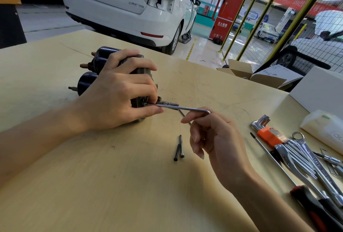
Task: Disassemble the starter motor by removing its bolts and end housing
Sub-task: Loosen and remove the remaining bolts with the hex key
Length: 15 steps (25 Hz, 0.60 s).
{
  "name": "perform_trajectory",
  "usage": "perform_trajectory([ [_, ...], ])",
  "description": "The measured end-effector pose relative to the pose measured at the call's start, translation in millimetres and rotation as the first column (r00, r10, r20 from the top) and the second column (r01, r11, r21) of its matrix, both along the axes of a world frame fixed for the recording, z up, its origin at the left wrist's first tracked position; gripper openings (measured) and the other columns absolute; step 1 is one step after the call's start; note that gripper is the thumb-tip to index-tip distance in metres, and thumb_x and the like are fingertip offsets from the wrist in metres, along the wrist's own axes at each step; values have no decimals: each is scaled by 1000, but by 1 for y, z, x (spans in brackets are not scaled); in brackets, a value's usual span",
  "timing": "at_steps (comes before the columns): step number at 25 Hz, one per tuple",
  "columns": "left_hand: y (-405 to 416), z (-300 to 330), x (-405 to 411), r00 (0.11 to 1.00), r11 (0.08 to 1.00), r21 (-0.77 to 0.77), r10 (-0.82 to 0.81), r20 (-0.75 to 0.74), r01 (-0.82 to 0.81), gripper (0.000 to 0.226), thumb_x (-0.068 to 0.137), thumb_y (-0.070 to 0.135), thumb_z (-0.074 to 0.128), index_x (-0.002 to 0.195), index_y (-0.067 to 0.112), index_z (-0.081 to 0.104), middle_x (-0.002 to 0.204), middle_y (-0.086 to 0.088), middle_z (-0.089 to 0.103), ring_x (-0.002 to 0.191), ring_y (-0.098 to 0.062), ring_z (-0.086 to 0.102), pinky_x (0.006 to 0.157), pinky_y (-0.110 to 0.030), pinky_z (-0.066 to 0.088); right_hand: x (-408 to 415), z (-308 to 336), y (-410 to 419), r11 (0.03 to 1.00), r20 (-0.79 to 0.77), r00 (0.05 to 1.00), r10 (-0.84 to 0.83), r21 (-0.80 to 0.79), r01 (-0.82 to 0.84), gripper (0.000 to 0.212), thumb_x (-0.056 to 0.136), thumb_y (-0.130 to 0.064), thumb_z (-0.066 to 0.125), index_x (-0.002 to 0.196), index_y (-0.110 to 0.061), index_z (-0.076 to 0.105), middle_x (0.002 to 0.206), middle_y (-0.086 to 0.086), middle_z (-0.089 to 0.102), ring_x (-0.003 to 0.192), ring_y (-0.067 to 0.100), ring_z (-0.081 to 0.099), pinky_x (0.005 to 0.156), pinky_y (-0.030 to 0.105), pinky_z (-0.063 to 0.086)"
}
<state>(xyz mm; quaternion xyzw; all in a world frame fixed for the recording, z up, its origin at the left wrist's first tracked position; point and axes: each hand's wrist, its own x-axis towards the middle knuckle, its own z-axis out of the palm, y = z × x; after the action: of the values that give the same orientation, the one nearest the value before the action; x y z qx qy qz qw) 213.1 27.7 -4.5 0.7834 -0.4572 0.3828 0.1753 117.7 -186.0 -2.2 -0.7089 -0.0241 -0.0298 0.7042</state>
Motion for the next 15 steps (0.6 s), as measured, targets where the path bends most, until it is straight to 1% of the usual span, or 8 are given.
perform_trajectory([
  [8,0,0,-1,1000,1000,-1,-5,-1,5,26,88,47,66,79,23,73,92,13,71,123,-22,55,114,-48,24,0,1,1,998,-39,998,-51,-32,50,39,91,2,36,75,-6,70,51,8,46,41,17,44,38,25,32],
  [12,0,0,-1,1000,1000,2,-4,-9,4,27,88,47,65,80,24,73,93,13,71,124,-22,54,114,-48,24,0,1,1,996,-48,996,-75,-54,73,37,94,1,36,82,-5,70,52,7,48,41,17,45,38,25,33],
  [15,0,0,-1,1000,1000,4,-2,-13,2,29,89,49,63,80,24,74,93,13,71,124,-21,54,115,-47,23,0,0,1,994,-55,995,-86,-68,83,37,96,0,36,84,-6,71,52,6,48,41,16,45,38,25,33],
])
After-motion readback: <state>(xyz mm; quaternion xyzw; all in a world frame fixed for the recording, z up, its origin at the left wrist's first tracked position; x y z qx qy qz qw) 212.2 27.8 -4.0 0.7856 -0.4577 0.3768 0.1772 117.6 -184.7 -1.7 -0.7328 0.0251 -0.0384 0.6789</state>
